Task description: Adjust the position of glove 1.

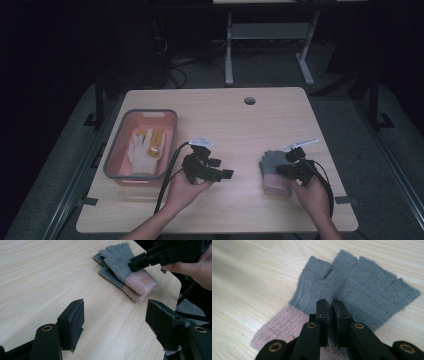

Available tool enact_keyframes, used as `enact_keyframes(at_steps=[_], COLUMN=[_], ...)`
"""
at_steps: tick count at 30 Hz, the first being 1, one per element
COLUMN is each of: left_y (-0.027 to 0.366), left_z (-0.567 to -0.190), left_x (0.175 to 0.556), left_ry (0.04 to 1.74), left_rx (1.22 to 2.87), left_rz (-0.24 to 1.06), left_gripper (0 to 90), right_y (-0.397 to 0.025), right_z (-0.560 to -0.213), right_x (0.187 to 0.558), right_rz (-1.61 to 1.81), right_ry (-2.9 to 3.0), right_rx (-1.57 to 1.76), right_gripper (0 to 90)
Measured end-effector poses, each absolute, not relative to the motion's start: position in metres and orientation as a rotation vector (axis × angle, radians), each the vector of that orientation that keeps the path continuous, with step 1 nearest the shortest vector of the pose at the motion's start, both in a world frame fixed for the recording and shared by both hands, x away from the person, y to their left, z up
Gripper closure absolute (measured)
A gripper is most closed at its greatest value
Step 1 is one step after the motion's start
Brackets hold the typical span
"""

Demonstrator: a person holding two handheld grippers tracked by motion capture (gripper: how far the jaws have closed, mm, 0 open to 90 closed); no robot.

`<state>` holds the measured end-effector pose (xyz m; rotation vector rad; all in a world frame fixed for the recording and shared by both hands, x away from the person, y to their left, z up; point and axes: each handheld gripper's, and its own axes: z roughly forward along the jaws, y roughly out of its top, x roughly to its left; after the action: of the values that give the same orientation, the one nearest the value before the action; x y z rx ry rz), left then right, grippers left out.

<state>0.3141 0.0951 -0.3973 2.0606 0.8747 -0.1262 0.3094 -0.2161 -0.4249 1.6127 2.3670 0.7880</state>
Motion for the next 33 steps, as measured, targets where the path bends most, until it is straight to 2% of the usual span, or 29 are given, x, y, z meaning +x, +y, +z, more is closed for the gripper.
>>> enact_keyframes(at_steps=[6,14,18,26,33], left_y=[0.088,0.067,0.053,0.028,0.011], left_z=[-0.401,-0.407,-0.413,-0.428,-0.44], left_x=[0.314,0.313,0.314,0.322,0.328], left_ry=[0.871,0.875,0.884,0.932,0.969], left_rx=[2.07,2.068,2.053,2.03,2.001], left_rz=[-0.14,-0.174,-0.219,-0.291,-0.406], left_gripper=[31.1,31.8,32.4,31.4,32.6], right_y=[-0.221,-0.236,-0.247,-0.261,-0.268], right_z=[-0.427,-0.418,-0.42,-0.428,-0.438], right_x=[0.309,0.305,0.302,0.298,0.295], right_rz=[0.818,0.907,0.951,1.01,1.051], right_ry=[2.364,2.322,2.295,2.279,2.286], right_rx=[1.609,1.677,1.72,1.771,1.823], right_gripper=[76.6,55.5,47.7,43.6,42.7])
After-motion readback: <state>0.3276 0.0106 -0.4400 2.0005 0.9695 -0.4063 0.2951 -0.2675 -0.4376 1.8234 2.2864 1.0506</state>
